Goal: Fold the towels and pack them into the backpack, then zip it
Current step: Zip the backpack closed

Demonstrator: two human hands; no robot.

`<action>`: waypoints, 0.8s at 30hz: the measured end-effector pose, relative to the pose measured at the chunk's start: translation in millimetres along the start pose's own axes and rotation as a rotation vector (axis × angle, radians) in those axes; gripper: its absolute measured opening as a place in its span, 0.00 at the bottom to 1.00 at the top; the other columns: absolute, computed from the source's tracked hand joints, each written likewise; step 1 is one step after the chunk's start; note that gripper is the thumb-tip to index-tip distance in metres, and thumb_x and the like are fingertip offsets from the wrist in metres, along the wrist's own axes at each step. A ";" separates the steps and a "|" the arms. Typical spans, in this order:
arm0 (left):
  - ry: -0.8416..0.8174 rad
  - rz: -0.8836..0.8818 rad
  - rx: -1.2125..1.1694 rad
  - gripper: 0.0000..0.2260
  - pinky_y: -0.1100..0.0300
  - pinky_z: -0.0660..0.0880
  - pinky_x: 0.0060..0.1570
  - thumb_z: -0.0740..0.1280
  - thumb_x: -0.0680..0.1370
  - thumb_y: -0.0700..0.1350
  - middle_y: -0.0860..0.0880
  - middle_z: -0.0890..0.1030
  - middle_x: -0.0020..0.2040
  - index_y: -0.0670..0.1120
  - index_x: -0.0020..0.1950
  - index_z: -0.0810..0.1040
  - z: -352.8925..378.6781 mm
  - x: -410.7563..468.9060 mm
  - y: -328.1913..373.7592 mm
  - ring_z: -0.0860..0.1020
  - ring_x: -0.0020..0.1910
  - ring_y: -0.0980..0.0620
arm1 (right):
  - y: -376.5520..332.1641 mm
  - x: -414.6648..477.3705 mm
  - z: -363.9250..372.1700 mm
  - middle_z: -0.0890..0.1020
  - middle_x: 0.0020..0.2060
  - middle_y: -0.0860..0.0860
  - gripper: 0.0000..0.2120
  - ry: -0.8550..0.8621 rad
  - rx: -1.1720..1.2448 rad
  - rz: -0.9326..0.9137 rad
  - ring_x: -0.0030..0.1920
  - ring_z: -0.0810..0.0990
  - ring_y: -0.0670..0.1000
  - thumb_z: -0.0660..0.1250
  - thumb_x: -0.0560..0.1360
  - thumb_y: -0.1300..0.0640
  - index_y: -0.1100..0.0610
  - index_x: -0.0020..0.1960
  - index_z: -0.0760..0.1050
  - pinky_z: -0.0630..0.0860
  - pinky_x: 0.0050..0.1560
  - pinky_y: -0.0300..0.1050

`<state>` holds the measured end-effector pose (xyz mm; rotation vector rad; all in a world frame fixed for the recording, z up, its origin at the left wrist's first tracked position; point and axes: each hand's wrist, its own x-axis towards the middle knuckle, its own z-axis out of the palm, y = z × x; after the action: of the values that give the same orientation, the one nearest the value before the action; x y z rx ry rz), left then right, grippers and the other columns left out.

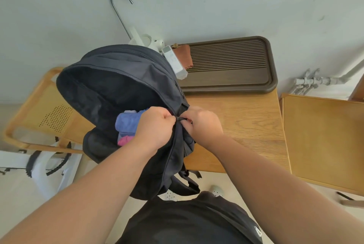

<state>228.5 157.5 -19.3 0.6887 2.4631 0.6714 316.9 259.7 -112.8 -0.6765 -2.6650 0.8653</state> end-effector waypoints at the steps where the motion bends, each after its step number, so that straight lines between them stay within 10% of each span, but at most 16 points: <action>1: 0.018 -0.006 0.017 0.15 0.58 0.61 0.30 0.64 0.80 0.41 0.48 0.68 0.28 0.42 0.34 0.74 -1.7 -1.4 1.8 0.66 0.29 0.51 | 0.9 0.3 -0.7 0.80 0.48 0.48 0.10 0.008 0.003 0.019 0.45 0.79 0.52 0.63 0.80 0.52 0.50 0.55 0.82 0.76 0.41 0.46; 13: 0.117 0.071 0.012 0.12 0.53 0.66 0.33 0.65 0.80 0.43 0.36 0.77 0.36 0.37 0.40 0.79 -7.8 -2.2 14.5 0.71 0.32 0.48 | 6.0 8.4 -23.1 0.79 0.44 0.47 0.09 0.049 -0.059 0.026 0.44 0.80 0.53 0.64 0.79 0.53 0.51 0.54 0.83 0.71 0.38 0.43; 24: 0.068 0.066 -0.157 0.13 0.56 0.62 0.31 0.66 0.80 0.42 0.53 0.66 0.23 0.39 0.38 0.79 -16.8 -9.2 9.8 0.63 0.26 0.53 | -22.5 2.1 -21.2 0.75 0.37 0.48 0.07 0.191 -0.005 -0.089 0.34 0.76 0.53 0.67 0.77 0.53 0.56 0.44 0.79 0.66 0.31 0.42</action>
<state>229.2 154.2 2.0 0.6983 2.4250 0.9168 315.2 255.0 -82.2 -0.6036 -2.5072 0.7316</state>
